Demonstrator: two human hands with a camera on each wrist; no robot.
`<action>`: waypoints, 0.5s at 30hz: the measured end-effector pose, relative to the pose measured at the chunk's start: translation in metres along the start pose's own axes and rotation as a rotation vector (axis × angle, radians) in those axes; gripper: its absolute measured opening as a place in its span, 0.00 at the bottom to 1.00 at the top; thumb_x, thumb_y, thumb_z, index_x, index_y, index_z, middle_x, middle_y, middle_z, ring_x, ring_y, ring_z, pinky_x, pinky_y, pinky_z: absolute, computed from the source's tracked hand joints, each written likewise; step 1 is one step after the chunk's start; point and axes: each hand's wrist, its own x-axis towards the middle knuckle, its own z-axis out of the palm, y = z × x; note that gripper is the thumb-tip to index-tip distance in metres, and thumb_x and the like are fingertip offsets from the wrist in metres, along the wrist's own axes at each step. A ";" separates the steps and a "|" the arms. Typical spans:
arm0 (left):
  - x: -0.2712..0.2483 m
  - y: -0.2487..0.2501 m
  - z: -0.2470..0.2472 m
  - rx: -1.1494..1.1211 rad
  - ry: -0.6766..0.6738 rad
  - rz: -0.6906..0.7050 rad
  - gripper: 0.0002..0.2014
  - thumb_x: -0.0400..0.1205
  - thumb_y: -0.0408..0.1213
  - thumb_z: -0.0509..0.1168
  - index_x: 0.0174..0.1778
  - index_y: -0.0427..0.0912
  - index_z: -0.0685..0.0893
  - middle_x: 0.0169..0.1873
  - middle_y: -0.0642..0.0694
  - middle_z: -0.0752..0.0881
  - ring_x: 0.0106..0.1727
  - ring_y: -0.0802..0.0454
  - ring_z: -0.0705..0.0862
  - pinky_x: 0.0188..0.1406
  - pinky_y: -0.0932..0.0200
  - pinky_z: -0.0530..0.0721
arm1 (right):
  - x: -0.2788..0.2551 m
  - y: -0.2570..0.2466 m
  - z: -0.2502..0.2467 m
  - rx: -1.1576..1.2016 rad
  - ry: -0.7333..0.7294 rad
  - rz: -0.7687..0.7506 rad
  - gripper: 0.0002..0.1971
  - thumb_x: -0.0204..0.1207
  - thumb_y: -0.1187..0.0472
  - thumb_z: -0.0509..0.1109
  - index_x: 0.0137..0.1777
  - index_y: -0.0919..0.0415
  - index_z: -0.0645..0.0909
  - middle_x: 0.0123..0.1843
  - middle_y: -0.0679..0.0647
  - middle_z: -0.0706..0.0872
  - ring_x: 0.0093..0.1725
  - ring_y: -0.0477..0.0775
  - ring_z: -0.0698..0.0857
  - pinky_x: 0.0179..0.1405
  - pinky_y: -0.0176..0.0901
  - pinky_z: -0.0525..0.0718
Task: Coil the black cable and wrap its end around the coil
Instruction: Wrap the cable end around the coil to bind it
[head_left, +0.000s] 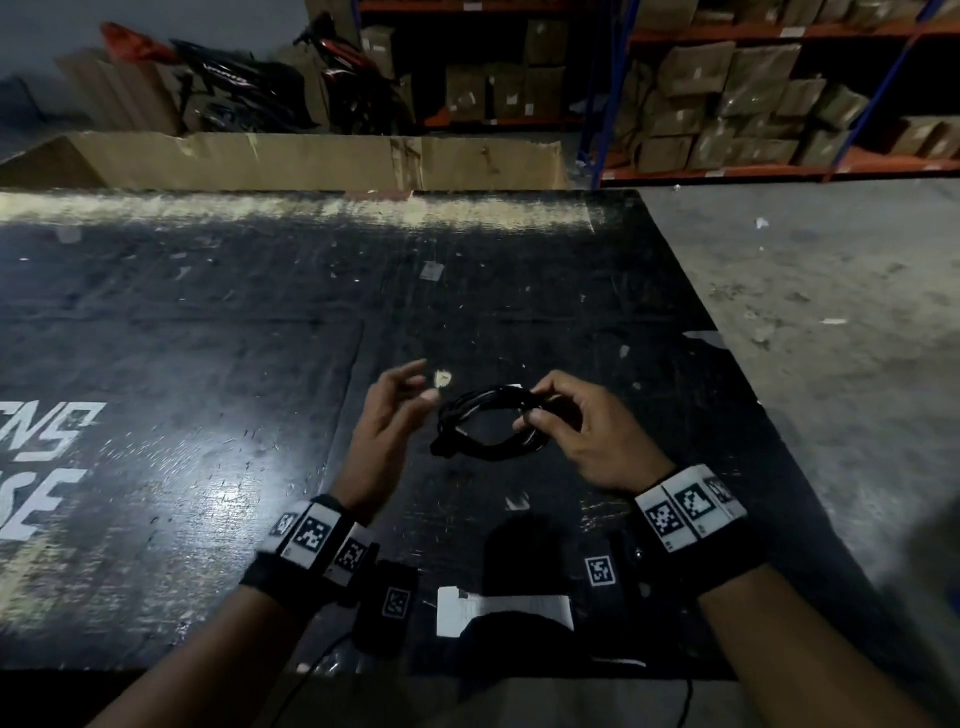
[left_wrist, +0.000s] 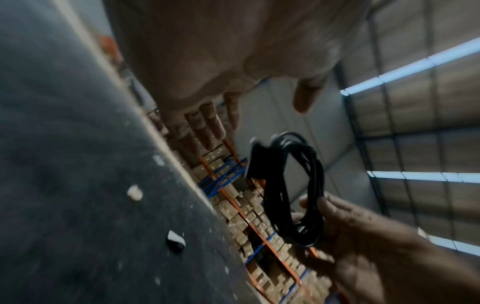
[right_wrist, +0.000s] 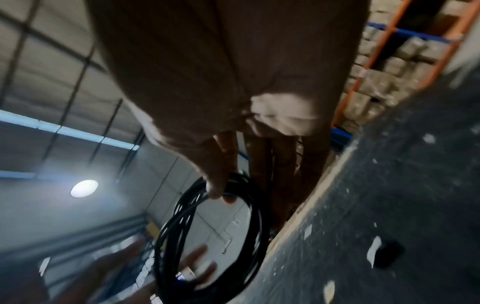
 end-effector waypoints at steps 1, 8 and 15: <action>0.001 0.006 -0.001 0.134 -0.078 0.088 0.30 0.75 0.58 0.70 0.75 0.58 0.77 0.72 0.46 0.80 0.69 0.60 0.84 0.60 0.69 0.85 | 0.001 -0.003 -0.002 -0.087 -0.043 -0.008 0.02 0.83 0.61 0.69 0.53 0.54 0.81 0.45 0.50 0.95 0.48 0.48 0.93 0.57 0.58 0.90; 0.015 0.017 0.018 0.543 -0.474 0.148 0.12 0.92 0.48 0.59 0.59 0.47 0.85 0.41 0.50 0.92 0.41 0.54 0.93 0.42 0.47 0.93 | 0.003 -0.022 0.000 -0.175 -0.028 -0.086 0.21 0.80 0.60 0.72 0.69 0.47 0.71 0.49 0.51 0.91 0.49 0.49 0.91 0.50 0.46 0.91; 0.009 -0.005 0.036 0.255 -0.262 0.196 0.22 0.87 0.55 0.57 0.47 0.37 0.82 0.25 0.56 0.80 0.26 0.53 0.81 0.29 0.49 0.81 | -0.005 0.006 0.021 0.366 0.290 0.029 0.15 0.73 0.69 0.80 0.58 0.62 0.84 0.45 0.53 0.95 0.44 0.48 0.95 0.46 0.38 0.90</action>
